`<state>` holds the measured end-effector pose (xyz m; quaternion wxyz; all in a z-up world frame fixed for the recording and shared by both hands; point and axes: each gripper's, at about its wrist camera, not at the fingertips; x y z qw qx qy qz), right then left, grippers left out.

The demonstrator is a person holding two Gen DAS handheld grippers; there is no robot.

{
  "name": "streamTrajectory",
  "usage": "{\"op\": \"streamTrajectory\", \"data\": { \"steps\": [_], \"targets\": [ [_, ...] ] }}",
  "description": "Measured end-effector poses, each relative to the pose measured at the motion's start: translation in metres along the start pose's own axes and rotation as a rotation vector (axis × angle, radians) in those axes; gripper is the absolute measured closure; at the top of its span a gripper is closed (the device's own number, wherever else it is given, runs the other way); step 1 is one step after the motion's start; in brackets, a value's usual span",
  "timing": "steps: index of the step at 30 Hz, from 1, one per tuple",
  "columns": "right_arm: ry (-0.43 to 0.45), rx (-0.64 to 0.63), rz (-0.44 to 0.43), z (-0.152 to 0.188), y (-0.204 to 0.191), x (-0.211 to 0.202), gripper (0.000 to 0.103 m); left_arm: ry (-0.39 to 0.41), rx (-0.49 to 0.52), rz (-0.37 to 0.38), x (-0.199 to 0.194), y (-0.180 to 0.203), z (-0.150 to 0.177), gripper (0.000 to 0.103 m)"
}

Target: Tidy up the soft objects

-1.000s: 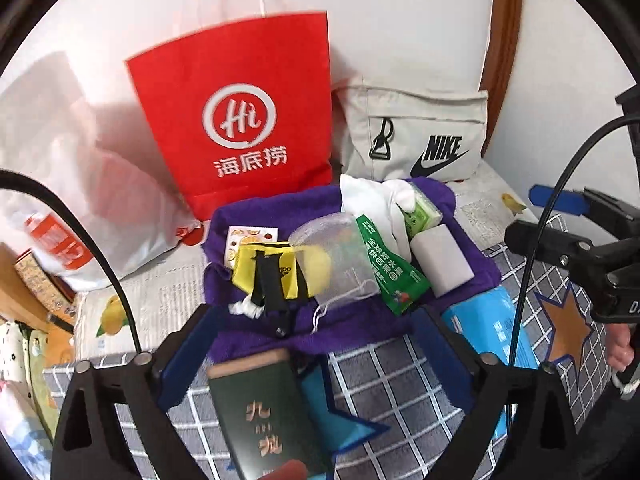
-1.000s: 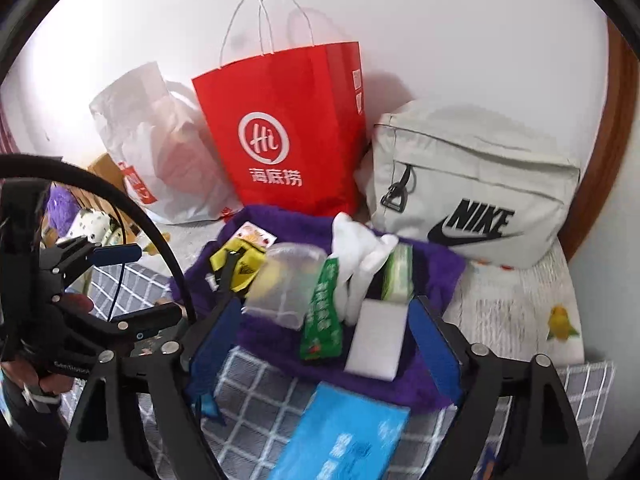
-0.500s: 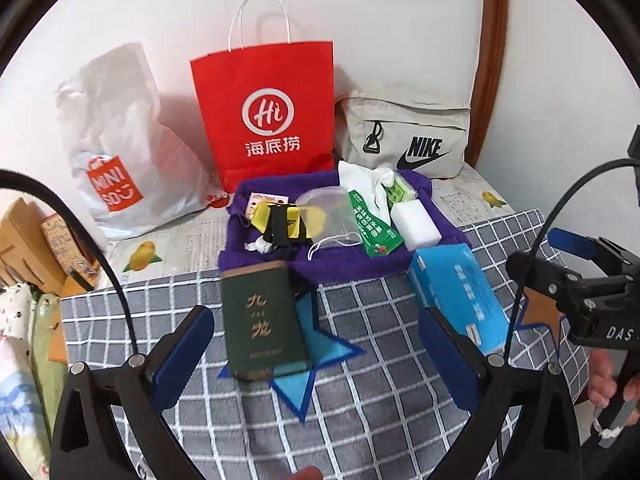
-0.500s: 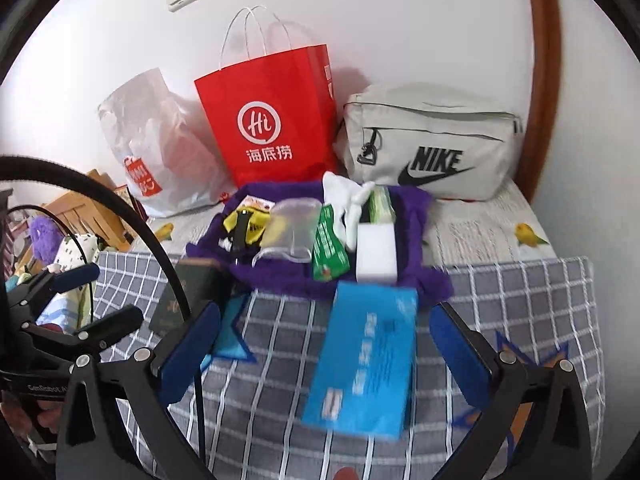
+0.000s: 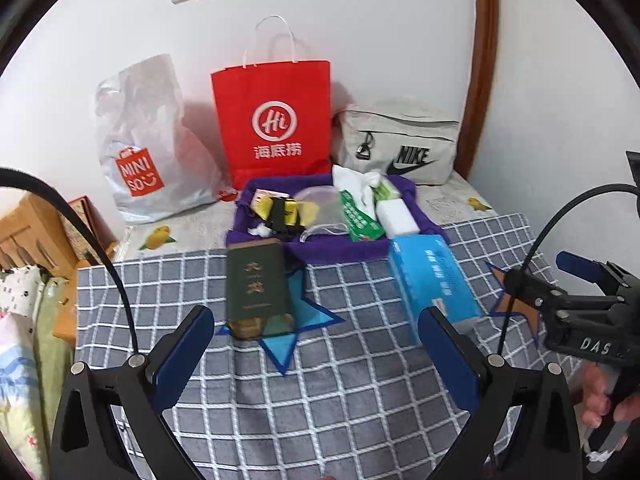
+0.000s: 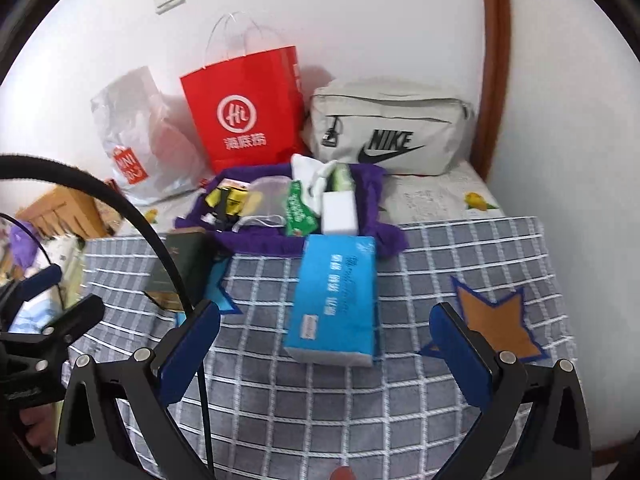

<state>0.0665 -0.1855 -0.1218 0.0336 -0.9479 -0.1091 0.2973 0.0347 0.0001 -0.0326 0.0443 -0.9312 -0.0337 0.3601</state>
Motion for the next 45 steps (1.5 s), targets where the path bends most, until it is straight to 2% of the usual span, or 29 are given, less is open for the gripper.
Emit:
{"op": "streamTrajectory", "data": {
  "steps": [6, 11, 45],
  "targets": [
    [0.018, -0.034, 0.023, 0.006, -0.010, -0.016, 0.000, 0.004, -0.002, -0.011, -0.008, -0.004, 0.010, 0.000],
    [0.027, -0.029, 0.008, 0.009, -0.013, -0.024, 0.000, 0.008, -0.024, -0.022, -0.015, -0.014, 0.014, 0.000],
    [0.040, -0.048, 0.002, 0.012, -0.024, -0.034, 0.000, 0.019, -0.004, -0.015, -0.025, -0.016, 0.013, 0.000]
  ]
}}
Point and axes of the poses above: each gripper's, at about its wrist camera, not at the fingertips, and x roughly the way its jaws point, y to its right, z to its underside, and after that the axes turned 8 degrees about -z, right-handed
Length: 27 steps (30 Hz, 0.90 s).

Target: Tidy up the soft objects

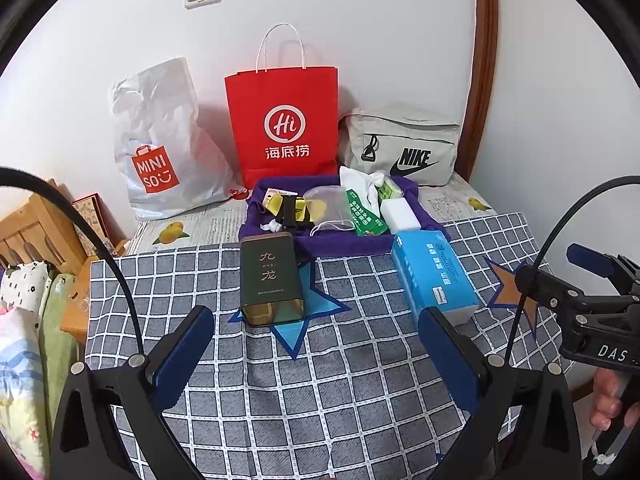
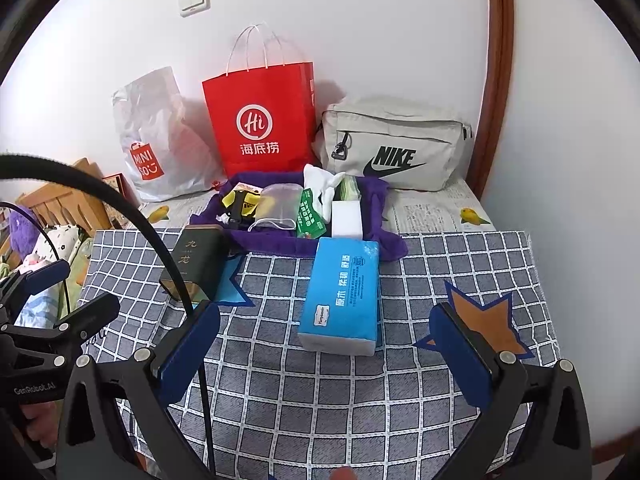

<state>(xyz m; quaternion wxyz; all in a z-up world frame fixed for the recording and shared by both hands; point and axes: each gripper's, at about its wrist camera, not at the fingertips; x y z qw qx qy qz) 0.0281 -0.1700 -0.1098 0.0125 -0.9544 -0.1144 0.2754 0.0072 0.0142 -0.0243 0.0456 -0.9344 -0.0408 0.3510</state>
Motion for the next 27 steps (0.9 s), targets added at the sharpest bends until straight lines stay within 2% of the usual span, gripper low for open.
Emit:
{"op": "streamTrajectory", "data": {
  "steps": [27],
  "targets": [
    [0.004, -0.007, 0.007, -0.0010, -0.0020, -0.0038, 0.000, -0.002, 0.004, -0.002, -0.0011, 0.0035, 0.0000, 0.000]
  ]
}}
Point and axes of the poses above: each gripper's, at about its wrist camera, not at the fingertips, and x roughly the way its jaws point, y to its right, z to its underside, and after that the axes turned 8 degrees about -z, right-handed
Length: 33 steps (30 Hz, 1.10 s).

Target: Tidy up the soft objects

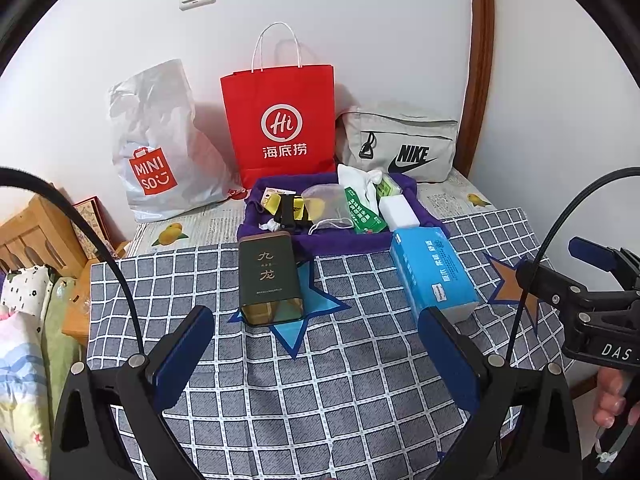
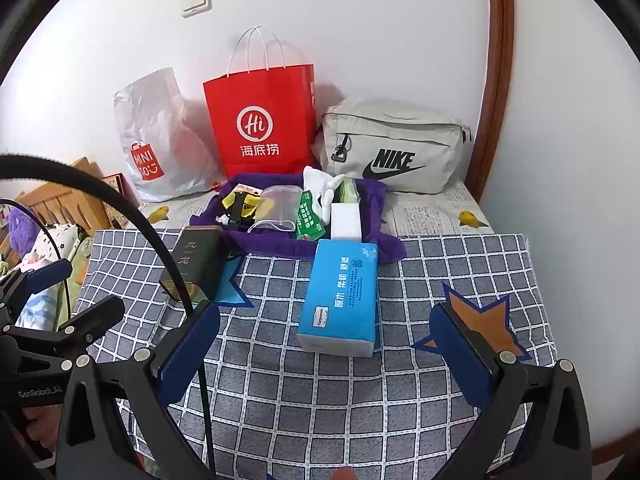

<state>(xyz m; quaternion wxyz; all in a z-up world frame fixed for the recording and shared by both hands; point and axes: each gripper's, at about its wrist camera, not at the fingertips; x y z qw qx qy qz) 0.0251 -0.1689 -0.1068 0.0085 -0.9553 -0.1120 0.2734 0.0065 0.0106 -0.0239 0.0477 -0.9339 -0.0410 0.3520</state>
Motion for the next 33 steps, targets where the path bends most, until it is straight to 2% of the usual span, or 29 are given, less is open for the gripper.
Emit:
{"op": "streamTrajectory", "data": {
  "steps": [33],
  "targets": [
    [-0.001, -0.001, 0.008, 0.0016, -0.0034, 0.0000, 0.000, -0.008, 0.011, 0.016, 0.0045, -0.0068, 0.0020, 0.000]
  ]
}}
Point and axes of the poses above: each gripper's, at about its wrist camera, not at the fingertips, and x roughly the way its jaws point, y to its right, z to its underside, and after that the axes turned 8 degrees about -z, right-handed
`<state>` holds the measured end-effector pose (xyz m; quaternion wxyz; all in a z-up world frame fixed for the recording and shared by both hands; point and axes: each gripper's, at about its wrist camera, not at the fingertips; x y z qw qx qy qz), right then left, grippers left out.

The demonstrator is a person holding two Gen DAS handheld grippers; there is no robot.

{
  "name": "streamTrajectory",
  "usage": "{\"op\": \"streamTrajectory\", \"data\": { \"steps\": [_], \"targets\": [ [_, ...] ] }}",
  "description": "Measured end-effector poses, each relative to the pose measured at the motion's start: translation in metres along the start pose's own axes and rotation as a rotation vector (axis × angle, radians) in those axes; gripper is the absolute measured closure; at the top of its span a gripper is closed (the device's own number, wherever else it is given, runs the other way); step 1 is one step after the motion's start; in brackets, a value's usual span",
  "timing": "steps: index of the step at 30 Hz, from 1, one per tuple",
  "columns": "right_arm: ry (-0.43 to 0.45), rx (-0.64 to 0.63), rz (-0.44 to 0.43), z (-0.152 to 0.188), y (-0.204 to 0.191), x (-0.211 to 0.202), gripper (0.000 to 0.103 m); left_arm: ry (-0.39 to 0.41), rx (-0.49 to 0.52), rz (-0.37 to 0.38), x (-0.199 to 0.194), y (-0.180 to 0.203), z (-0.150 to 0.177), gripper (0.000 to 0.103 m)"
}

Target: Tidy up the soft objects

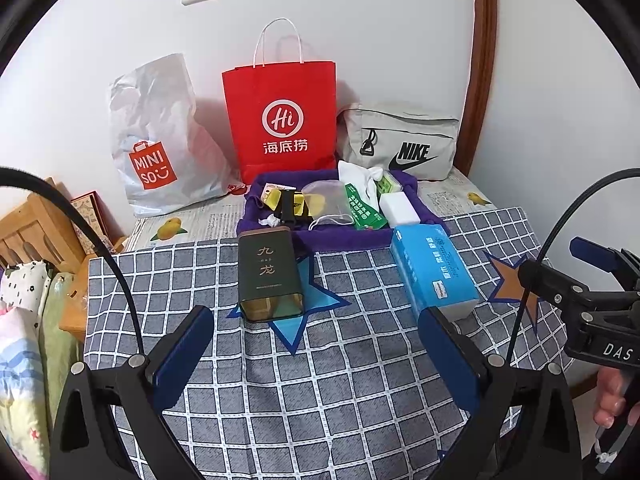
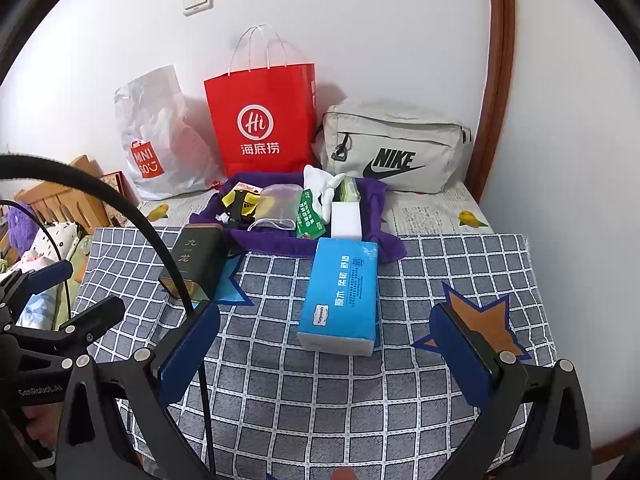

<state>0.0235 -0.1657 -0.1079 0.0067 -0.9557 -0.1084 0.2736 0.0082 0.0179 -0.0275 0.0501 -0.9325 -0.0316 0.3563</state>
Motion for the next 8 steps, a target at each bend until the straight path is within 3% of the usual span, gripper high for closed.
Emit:
{"op": "streamTrajectory", "data": {
  "steps": [8],
  "targets": [
    [-0.006, -0.002, -0.005, 0.0022, -0.0010, 0.0025, 0.000, 0.008, -0.006, -0.002, 0.0010, -0.0006, -0.0008, 0.000]
  ]
}}
Point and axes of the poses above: each gripper's, at about its wrist camera, not at the fingertips, and x roughly the way its jaws point, y to its right, z to its underside, and after that the axes turned 8 degrees about -z, right-handed
